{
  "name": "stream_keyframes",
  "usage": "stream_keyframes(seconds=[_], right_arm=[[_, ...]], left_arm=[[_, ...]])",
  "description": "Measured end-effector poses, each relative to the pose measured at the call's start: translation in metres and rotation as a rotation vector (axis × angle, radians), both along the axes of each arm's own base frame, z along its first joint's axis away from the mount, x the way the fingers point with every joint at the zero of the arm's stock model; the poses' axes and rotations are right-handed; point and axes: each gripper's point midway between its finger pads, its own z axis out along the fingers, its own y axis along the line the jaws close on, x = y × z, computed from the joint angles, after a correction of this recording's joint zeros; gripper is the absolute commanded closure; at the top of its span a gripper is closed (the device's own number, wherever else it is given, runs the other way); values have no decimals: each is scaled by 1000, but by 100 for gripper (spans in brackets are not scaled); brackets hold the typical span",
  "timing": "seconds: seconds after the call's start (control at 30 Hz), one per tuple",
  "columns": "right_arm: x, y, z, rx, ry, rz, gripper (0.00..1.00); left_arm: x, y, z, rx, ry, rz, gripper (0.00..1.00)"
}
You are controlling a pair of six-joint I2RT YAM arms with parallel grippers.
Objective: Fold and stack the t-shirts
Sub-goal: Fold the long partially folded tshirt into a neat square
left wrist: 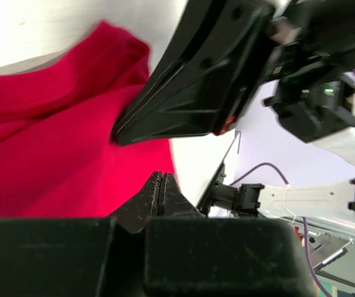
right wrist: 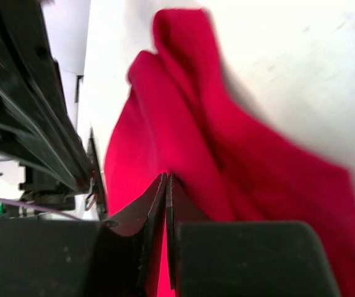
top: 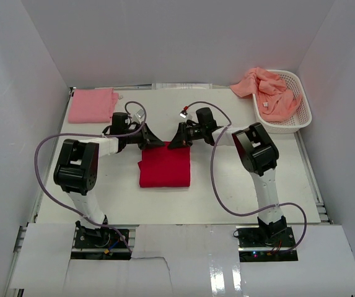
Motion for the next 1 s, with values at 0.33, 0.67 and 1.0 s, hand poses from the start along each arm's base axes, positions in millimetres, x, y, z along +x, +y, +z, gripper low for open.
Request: stream_keyframes(seconds=[0.33, 0.67, 1.0], right_arm=[[25, 6, -32, -78, 10, -40, 92], [28, 6, -33, -86, -11, -45, 92], [28, 6, -32, -92, -5, -42, 92]], left_arm=[[7, -2, -33, 60, 44, 48, 99], [6, 1, -40, 89, 42, 77, 98], [-43, -34, 38, -22, -127, -96, 98]])
